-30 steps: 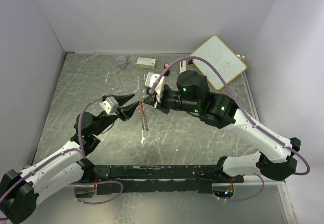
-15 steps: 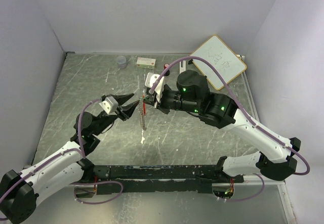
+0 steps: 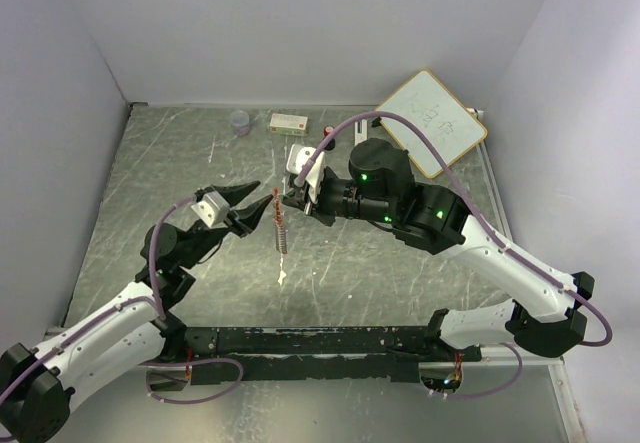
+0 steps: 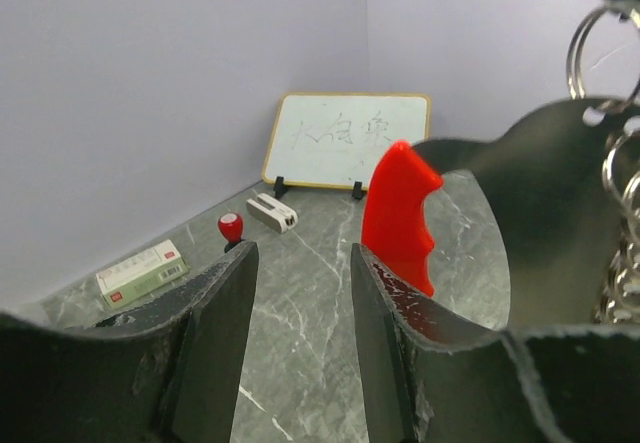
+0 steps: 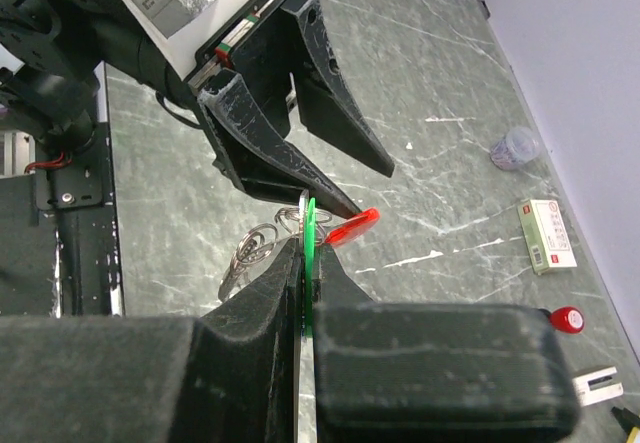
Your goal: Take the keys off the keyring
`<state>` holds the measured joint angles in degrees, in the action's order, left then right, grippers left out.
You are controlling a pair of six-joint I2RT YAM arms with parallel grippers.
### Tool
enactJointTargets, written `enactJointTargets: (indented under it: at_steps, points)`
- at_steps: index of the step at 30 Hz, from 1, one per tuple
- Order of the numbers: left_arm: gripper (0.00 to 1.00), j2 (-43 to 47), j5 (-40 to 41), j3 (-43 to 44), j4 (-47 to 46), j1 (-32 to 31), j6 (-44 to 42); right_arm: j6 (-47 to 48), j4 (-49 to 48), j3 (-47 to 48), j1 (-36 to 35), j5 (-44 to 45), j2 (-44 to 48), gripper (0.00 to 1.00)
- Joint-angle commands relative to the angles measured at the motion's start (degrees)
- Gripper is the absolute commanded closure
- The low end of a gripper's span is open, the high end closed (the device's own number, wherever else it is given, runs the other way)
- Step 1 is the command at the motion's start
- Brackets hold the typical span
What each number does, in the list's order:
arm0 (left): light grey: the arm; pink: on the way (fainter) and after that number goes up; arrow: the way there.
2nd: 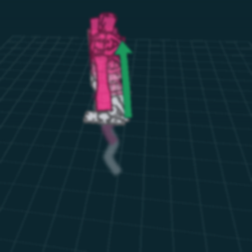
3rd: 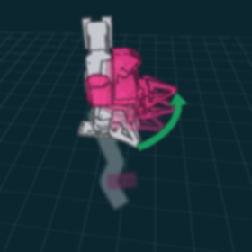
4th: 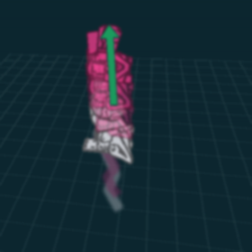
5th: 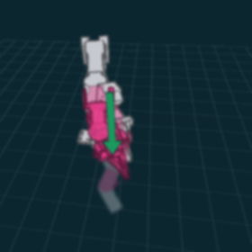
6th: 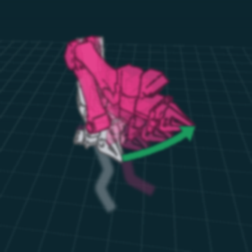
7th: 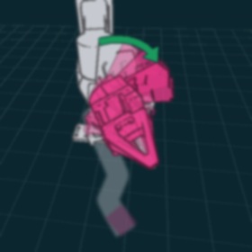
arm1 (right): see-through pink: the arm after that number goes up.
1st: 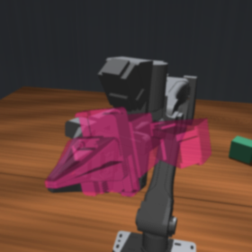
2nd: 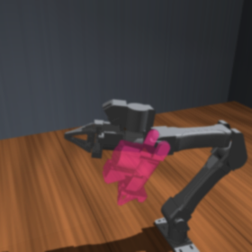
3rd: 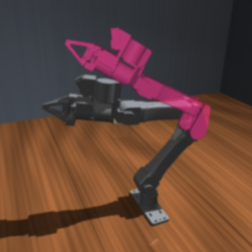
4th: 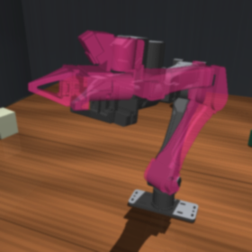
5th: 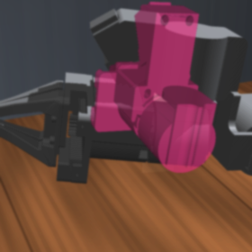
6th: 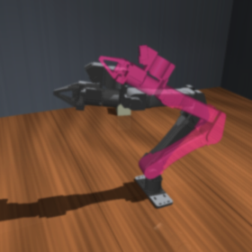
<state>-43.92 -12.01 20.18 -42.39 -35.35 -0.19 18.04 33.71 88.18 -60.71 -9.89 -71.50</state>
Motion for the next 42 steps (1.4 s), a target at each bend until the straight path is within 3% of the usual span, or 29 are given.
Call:
enactJointTargets:
  at_steps: [1, 16, 27, 32, 42]
  points:
    - [0.46, 1.44, 1.42, 3.97, 0.33, -0.13, -2.52, 0.03, -1.78, 1.71, -0.08, -1.27, 0.92, 1.0]
    - [0.43, 0.97, -1.95, 10.47, -0.2, -0.01, -5.8, -0.04, -2.09, 1.13, -0.03, -4.78, 2.54, 1.0]
    - [0.44, 5.49, -15.77, 6.54, -3.75, 2.78, -5.3, -0.27, -3.2, -1.63, -0.05, -4.87, 6.09, 1.0]
    - [0.46, 2.61, -26.81, 6.28, -13.26, 8.36, 3.98, -0.95, -3.57, -3.06, -0.05, -5.05, 7.37, 1.0]
    - [0.48, -14.01, -41.62, 8.51, -51.87, 14.07, 37.57, -1.51, -3.06, -3.35, -0.03, -4.89, 7.89, 1.0]
